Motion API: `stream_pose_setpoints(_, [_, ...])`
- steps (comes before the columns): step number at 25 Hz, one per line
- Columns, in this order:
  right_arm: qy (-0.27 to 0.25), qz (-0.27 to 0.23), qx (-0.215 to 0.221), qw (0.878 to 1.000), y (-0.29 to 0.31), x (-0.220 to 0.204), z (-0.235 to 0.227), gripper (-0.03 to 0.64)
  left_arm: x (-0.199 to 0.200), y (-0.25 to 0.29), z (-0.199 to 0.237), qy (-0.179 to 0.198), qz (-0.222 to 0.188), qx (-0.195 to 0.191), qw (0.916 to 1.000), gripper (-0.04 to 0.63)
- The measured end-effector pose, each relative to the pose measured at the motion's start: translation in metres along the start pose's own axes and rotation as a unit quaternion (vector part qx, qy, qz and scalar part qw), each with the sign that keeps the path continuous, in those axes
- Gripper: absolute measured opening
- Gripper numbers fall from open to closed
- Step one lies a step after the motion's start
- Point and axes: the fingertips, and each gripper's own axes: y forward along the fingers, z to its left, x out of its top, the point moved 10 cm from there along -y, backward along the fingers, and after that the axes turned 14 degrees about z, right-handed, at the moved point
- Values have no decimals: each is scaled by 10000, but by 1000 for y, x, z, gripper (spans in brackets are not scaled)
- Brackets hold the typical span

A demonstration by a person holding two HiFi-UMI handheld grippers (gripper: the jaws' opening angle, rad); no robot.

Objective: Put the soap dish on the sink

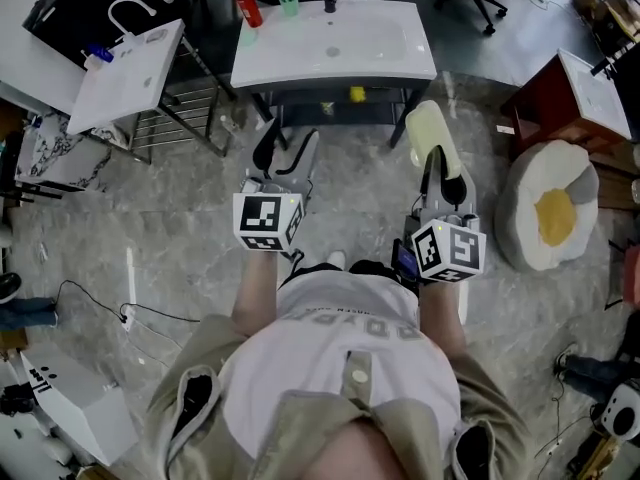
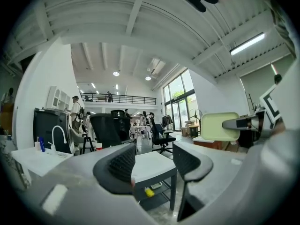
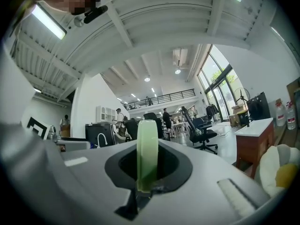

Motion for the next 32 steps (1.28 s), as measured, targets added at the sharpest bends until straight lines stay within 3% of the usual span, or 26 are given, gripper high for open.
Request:
stream_pose_setpoints(12, [-26, 193, -288, 9994, 69, 10, -24, 15, 7, 87, 19, -24, 147, -417, 9990, 262])
stream_pose_setpoints(24, [-107, 228, -2, 9997, 170, 52, -98, 14, 52, 208, 13, -30, 82, -339, 9994, 262])
stream_pose_setpoints(32, [-55, 215, 299, 9993, 222, 68, -141, 14, 74, 259, 6, -3, 11, -151, 9999, 262])
